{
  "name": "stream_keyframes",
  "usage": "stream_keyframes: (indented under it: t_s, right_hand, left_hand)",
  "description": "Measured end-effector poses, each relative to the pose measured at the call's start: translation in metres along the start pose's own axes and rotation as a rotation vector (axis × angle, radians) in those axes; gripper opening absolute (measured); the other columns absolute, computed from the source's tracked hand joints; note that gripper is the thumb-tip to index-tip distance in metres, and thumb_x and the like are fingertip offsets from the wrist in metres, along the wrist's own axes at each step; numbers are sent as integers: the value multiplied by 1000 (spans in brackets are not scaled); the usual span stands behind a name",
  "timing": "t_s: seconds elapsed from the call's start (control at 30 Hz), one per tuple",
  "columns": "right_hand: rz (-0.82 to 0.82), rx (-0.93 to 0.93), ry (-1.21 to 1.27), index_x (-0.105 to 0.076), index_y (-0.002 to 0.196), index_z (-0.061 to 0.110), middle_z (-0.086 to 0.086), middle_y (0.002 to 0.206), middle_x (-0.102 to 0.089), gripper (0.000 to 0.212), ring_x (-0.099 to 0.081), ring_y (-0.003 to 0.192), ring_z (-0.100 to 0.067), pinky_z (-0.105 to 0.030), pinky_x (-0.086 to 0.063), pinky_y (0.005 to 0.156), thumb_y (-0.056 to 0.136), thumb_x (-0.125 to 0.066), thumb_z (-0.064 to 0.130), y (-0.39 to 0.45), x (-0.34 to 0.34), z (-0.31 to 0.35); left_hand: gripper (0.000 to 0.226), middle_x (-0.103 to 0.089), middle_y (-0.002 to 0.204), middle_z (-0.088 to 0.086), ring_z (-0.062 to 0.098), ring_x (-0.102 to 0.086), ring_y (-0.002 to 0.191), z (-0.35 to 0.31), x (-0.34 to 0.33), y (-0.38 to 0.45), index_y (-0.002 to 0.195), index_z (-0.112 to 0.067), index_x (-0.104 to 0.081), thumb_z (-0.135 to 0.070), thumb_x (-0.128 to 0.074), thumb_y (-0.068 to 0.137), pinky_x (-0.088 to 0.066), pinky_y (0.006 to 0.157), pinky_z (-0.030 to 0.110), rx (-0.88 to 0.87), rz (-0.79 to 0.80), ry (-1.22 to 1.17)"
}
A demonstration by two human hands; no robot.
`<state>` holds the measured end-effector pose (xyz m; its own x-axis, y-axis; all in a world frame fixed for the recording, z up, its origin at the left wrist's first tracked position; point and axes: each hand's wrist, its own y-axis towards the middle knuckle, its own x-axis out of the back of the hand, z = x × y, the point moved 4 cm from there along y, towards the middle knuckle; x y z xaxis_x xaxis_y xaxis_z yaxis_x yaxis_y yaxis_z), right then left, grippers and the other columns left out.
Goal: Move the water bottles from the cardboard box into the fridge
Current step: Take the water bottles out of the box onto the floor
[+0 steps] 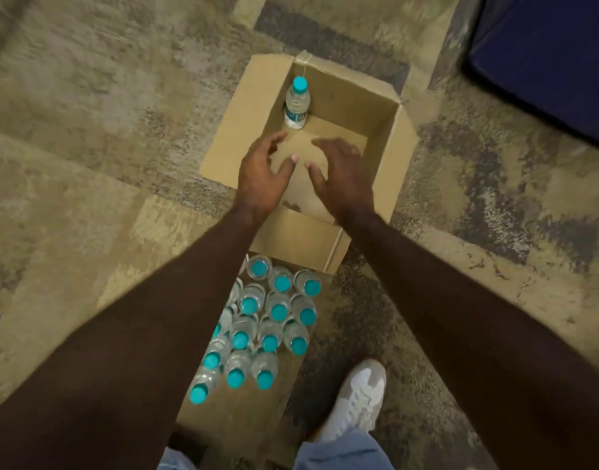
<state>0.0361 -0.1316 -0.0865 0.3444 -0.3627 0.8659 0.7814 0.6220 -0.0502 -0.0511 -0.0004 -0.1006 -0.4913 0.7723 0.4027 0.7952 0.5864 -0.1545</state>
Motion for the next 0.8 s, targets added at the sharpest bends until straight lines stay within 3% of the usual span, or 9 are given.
stream_keyframes:
  t_s: [0.17,0.3,0.43,0.57,0.63,0.8]
  right_hand:
    - [-53,-72,8,-57,133,20,-3,130,-61,40,-55,121,-23,-40,-47,101,94,-60,31,72,-18,-27]
    - [49,-115,31,-48,143,18,-6,141,-55,48,-48,131,-24,-41,-41,110,97,-59,26,119,-33,-33]
    - [79,-157,73,-39,150,22,-3,149,-49,62,-46,136,-23,-44,-41,111,94,-64,34,155,-48,-26]
    - [81,-172,-27,-53,135,18,-4,133,-60,42,-57,122,-21,-39,-49,102,97,-62,33,178,-59,-17]
    - [35,-160,-61,-56,131,18,-4,129,-61,38,-58,118,-19,-36,-49,100,96,-63,32,181,-58,-15]
    - [-36,-104,-106,-56,130,17,-4,127,-61,39,-58,114,-16,-33,-50,98,94,-67,28,176,-59,-17]
  left_hand:
    - [56,-57,142,-1,12,-53,128,15,-35,67,144,-17,-50,-21,-71,93,-44,112,32,107,14,-60]
    - [64,-54,146,-3,13,-50,133,29,-55,101,149,-19,-43,-23,-72,93,-39,116,36,160,67,-88]
    - [65,-58,139,-3,12,-56,123,39,-64,122,151,-18,-41,-17,-70,92,-45,111,39,166,141,-80]
    - [75,-49,147,-3,12,-47,132,48,-69,134,161,-19,-15,-19,-58,100,-32,106,19,216,223,17]
    - [66,-51,144,0,15,-48,132,48,-70,138,161,-18,-18,-17,-50,103,-33,101,18,197,206,31]
    - [60,-58,141,5,19,-56,126,51,-75,136,159,-17,-24,-17,-47,104,-46,108,32,239,197,17]
